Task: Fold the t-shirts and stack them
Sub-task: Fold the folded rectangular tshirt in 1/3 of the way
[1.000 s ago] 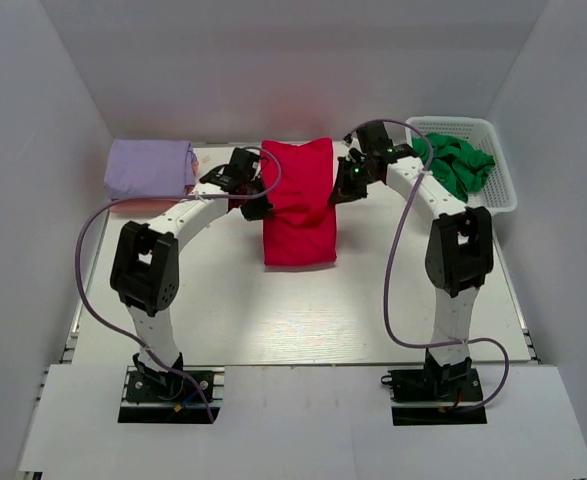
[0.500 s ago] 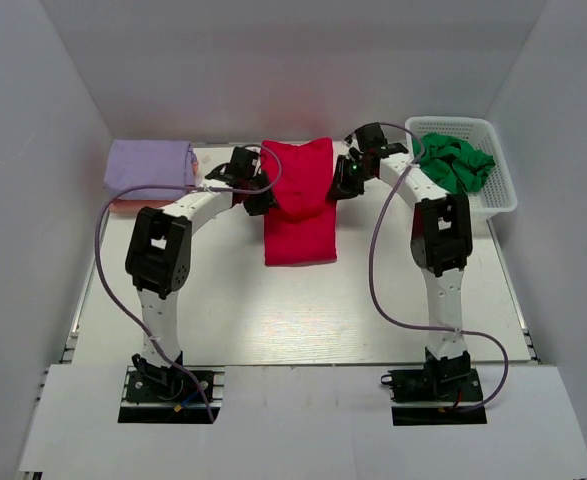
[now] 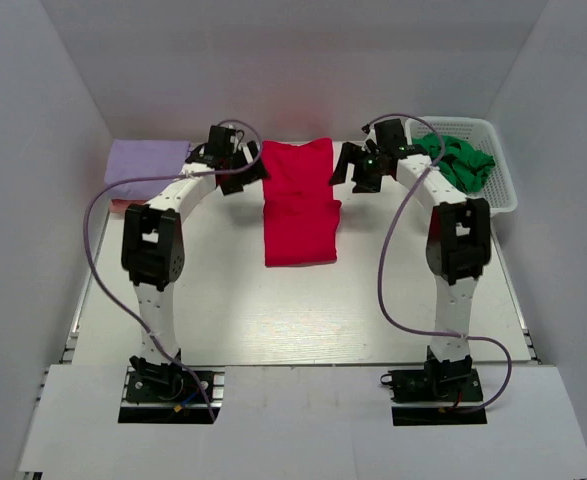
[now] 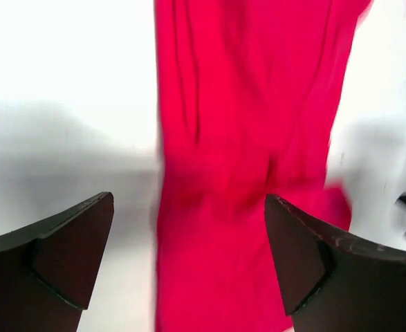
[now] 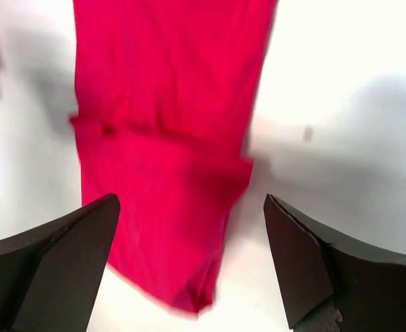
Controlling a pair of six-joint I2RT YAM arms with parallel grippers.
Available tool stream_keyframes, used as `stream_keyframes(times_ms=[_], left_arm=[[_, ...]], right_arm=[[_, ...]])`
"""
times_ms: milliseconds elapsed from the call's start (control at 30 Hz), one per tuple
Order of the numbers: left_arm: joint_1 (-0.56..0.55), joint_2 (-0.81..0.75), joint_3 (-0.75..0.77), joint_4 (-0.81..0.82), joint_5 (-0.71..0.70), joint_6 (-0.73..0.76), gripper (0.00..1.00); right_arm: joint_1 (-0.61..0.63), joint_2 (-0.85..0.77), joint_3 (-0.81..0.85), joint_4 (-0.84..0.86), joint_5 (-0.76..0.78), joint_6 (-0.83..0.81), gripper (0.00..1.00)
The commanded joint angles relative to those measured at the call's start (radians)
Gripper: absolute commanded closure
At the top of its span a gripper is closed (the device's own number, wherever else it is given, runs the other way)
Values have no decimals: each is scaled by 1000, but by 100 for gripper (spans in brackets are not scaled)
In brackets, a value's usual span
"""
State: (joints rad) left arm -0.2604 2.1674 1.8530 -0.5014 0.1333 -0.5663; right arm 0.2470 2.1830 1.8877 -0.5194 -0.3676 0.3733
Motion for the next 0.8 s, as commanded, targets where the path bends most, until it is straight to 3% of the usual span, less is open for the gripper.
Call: stream_keyframes(times_ms=[0, 100, 200, 467, 767], left_arm=[[-36, -243, -295, 35, 75, 22, 0], [-45, -386, -508, 83, 109, -15, 0], [-45, -467, -644, 104, 120, -15, 0], [-45, -601, -756, -61, -66, -4, 0], [-36, -681, -841, -98, -89, -33, 0]], right_arm=[[31, -182, -216, 36, 30, -56, 10], [43, -276, -362, 87, 43, -34, 10], [66, -266, -362, 82, 39, -34, 10], [130, -33, -98, -88, 186, -10, 12], [175, 23, -32, -56, 92, 6, 34]])
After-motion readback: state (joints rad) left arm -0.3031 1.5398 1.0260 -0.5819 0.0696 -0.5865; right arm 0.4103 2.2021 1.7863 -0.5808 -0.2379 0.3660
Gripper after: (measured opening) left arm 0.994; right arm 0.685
